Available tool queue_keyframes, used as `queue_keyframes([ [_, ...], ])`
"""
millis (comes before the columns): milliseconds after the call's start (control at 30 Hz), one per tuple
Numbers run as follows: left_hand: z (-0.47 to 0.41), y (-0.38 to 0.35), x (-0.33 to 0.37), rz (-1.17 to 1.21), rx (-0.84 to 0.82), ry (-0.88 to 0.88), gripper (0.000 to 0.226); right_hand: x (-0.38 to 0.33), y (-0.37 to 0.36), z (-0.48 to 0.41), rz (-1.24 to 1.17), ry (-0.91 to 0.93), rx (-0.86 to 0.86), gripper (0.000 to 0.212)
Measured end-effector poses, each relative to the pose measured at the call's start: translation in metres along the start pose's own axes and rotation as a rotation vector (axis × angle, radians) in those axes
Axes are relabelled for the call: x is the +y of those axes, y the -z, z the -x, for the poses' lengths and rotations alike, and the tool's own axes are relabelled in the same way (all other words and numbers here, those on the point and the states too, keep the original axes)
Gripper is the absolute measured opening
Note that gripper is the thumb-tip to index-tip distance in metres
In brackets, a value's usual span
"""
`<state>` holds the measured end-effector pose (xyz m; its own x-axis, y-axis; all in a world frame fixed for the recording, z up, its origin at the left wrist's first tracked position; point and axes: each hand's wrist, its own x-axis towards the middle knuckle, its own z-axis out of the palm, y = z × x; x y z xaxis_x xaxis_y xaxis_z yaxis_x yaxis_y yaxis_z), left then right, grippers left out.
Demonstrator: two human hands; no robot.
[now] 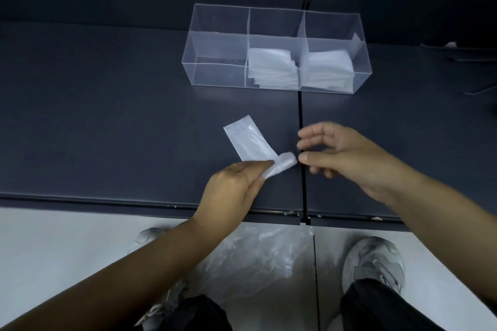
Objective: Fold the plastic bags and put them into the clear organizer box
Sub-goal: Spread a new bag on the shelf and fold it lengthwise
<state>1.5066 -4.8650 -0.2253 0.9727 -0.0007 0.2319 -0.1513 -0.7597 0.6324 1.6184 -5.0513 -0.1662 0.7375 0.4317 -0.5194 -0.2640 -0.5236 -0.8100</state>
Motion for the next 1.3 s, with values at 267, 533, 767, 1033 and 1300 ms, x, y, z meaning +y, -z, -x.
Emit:
queue_keyframes([
  [267, -0.026, 0.009, -0.016, 0.444, -0.012, 0.470, 0.034, 0.002, -0.025, -0.040, 0.084, 0.201, -0.172, 0.043],
  [533, -0.046, 0.018, -0.018, 0.920, 0.036, 0.889, 0.024, -0.006, -0.043, -0.073, 0.192, 0.140, 0.061, 0.015],
  [767, -0.040, 0.023, -0.032, 0.108, 0.315, 0.431, 0.022, -0.013, -0.049, -0.080, 0.295, 0.078, 0.118, 0.015],
  [1033, -0.031, 0.001, -0.054, -0.500, -0.232, 0.224, 0.076, -0.014, -0.058, -0.073, 0.473, 0.166, 0.217, 0.007],
  [1300, -0.034, 0.005, -0.056, -0.537, -0.297, 0.268, 0.098, 0.027, -0.076, -0.056, 0.787, 0.348, 0.533, 0.029],
])
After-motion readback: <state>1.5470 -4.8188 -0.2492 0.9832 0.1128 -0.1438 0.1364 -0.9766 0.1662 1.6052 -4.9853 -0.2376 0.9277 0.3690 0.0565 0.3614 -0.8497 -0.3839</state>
